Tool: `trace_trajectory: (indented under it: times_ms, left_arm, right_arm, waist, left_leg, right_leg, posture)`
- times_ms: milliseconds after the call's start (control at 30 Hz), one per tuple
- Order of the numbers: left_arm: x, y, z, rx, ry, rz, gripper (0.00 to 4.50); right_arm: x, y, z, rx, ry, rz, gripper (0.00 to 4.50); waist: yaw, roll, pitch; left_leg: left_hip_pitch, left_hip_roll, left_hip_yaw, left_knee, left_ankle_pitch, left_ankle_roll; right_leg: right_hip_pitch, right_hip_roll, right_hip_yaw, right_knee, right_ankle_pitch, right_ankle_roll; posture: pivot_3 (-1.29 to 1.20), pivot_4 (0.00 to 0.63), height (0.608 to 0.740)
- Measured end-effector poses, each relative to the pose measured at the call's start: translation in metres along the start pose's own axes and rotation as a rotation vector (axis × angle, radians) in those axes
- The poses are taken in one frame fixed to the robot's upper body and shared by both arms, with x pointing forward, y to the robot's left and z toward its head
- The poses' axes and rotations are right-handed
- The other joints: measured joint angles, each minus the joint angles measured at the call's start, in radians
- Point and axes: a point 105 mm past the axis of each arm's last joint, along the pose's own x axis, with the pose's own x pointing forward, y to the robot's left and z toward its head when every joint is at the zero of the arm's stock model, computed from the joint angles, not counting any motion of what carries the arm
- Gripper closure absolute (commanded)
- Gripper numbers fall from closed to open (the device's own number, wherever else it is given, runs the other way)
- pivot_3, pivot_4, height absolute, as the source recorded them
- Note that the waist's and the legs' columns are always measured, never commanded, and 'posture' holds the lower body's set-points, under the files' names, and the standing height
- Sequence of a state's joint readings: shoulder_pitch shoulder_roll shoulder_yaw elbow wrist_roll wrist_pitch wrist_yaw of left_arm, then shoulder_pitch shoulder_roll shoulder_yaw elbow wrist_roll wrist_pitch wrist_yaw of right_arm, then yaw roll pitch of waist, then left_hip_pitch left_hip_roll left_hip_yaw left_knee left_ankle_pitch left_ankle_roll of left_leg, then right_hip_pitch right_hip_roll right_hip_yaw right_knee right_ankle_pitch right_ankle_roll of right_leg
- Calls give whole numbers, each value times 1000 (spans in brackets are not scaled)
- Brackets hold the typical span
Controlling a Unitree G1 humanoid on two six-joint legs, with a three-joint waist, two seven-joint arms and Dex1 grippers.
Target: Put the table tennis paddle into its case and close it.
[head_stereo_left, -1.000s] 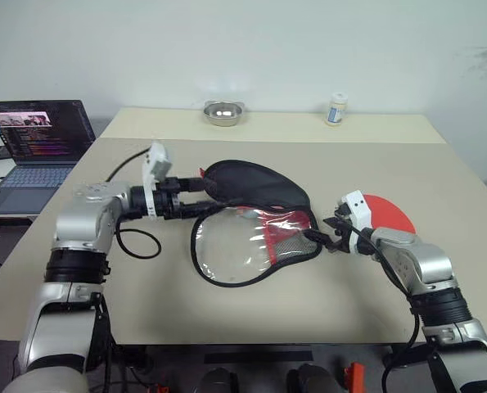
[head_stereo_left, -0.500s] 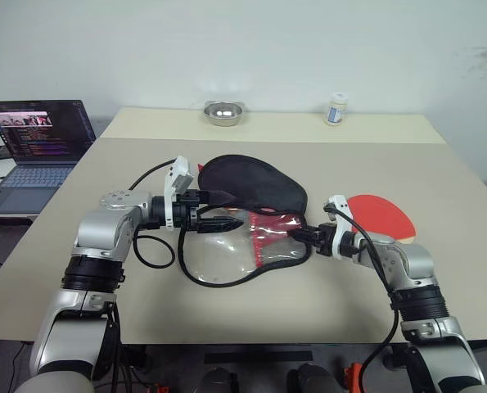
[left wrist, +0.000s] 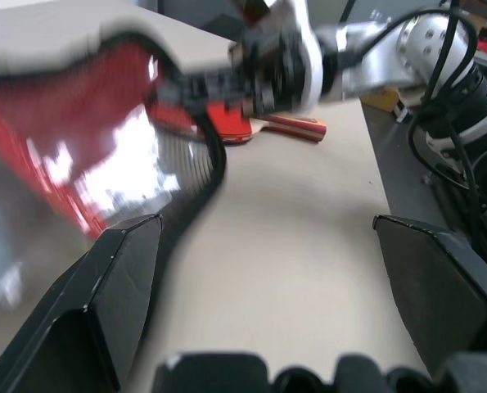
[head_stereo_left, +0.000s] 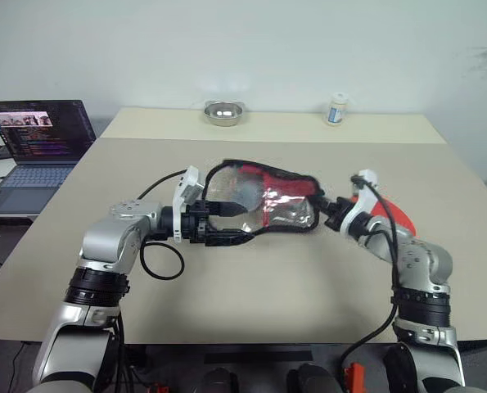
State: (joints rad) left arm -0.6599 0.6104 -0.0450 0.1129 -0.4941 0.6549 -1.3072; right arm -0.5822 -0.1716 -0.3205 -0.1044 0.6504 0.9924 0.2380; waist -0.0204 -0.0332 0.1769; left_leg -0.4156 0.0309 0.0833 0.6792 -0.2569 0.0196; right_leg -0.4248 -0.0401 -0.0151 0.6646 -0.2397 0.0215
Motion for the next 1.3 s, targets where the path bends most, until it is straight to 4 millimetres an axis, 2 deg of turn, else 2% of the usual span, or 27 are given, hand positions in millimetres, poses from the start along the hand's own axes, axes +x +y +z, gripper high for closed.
trace_trajectory:
  times_ms: [100,300,367,500,733,967,1067,1300]
  left_arm:
    - [2,-1,1,-10,-7,-7,0]
    - [4,-2,-1,-17,-4,-16,0]
    - [4,-3,-1,-17,-4,-17,0]
    - [4,-3,-1,-28,-4,-20,0]
    - [3,-7,3,-41,-11,-35,0]
    - [-2,-7,9,-41,-24,-15,0]
    - [-1,-10,11,-44,-28,-25,0]
    - [0,-8,12,-44,-31,-10,0]
  right_arm:
    - [-9,-5,9,9,-61,-65,4465]
    - [-24,-7,2,66,-72,-156,4465]
    - [-25,-2,-7,91,-57,-166,4465]
    - [-19,13,-39,154,35,-159,4465]
    - [11,32,-77,284,155,-127,4465]
    - [14,8,-89,374,168,-246,4465]
    - [11,-5,-82,460,121,-306,4465]
    - [5,-26,-72,541,19,-473,4465]
  waist:
    - [-2,0,0]
    - [-6,0,0]
    - [-7,0,0]
    - [-9,0,0]
    - [-11,0,0]
    - [-10,0,0]
    - [-10,0,0]
    - [-10,0,0]
  left_leg:
    - [0,0,0,-1,0,0]
    - [0,0,0,-1,0,0]
    - [0,1,0,-1,0,0]
    - [0,0,0,-1,0,0]
    - [0,0,0,-1,0,0]
    - [0,0,0,-1,0,0]
    - [0,0,0,-1,0,0]
    - [0,0,0,-2,0,0]
  right_leg:
    - [0,0,0,0,0,0]
    - [0,0,1,0,0,0]
    - [0,0,0,0,0,0]
    - [0,0,1,0,0,0]
    - [0,0,0,0,0,0]
    - [0,0,0,-1,0,0]
    - [0,0,0,-1,0,0]
    - [0,0,0,-1,0,0]
  posture:
    - [0,150,740]
    - [0,150,740]
    - [0,150,740]
    - [0,150,740]
    - [0,150,740]
    - [0,150,740]
    - [0,150,740]
    - [0,150,740]
